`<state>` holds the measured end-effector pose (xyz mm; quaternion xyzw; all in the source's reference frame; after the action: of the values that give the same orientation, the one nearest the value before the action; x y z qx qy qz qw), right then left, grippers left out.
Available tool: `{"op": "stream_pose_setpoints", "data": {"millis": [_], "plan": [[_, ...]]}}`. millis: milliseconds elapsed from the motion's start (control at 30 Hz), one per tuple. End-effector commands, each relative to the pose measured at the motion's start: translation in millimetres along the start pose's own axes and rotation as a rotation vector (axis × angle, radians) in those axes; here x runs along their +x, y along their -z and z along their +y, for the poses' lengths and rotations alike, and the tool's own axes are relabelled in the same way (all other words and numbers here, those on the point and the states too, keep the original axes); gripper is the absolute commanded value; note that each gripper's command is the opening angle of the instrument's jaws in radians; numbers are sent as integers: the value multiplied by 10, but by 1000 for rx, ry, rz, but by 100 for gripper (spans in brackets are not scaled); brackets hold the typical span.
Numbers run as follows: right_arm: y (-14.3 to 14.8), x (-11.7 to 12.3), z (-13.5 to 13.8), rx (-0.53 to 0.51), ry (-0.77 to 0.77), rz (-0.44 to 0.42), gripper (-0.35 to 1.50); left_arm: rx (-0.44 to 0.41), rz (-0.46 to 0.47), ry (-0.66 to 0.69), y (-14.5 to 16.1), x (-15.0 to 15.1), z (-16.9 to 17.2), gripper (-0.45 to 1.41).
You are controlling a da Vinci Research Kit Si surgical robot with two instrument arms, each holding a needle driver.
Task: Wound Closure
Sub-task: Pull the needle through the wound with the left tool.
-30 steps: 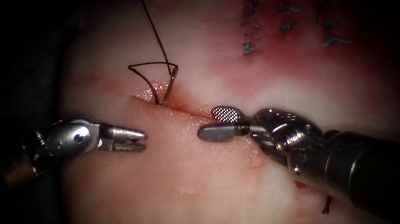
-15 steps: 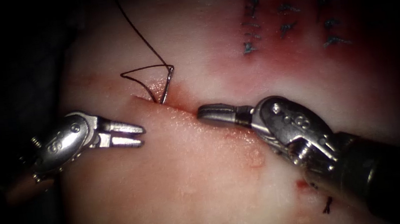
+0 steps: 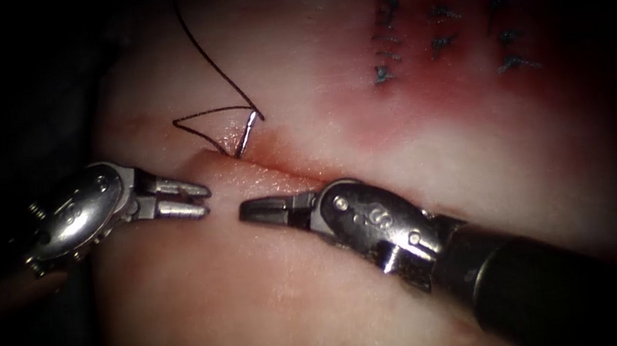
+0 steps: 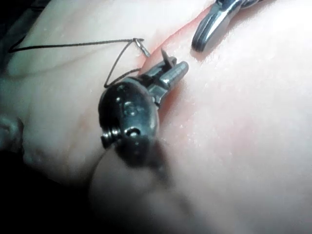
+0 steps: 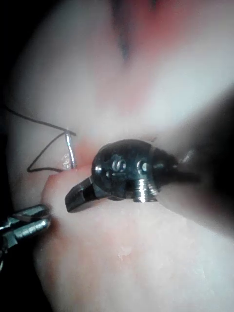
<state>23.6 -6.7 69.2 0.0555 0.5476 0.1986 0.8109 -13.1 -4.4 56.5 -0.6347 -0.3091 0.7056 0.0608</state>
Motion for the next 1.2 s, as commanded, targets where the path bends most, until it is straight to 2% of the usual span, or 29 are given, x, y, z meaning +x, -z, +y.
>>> {"op": "stream_pose_setpoints", "data": {"millis": [33,200,600,833,933,967,1000,1100,1200], "plan": [[-10,-3,2,4,3,-11,-35,1,2,0,-3,0,-8,-35],[-17,-25,-7,0,30,-118,-35,-14,12,32,-3,9,0,-35],[-19,-53,-17,4,70,-270,-35,-50,29,69,3,46,16,-35],[-8,-55,-13,-6,62,-288,-35,-66,37,109,17,62,28,-35],[-8,-54,-12,-7,61,-288,-35,-71,39,172,21,66,30,-35],[-8,-55,-12,-6,67,-288,-35,-75,41,257,23,68,29,-35],[-8,-55,-12,-6,67,-288,-35,-75,41,257,23,68,29,-35],[-8,-55,-13,-6,67,-288,-35,-137,56,421,25,68,28,-35],[-8,-55,-13,-6,67,-288,-35,-138,48,483,26,68,26,-35]]}}
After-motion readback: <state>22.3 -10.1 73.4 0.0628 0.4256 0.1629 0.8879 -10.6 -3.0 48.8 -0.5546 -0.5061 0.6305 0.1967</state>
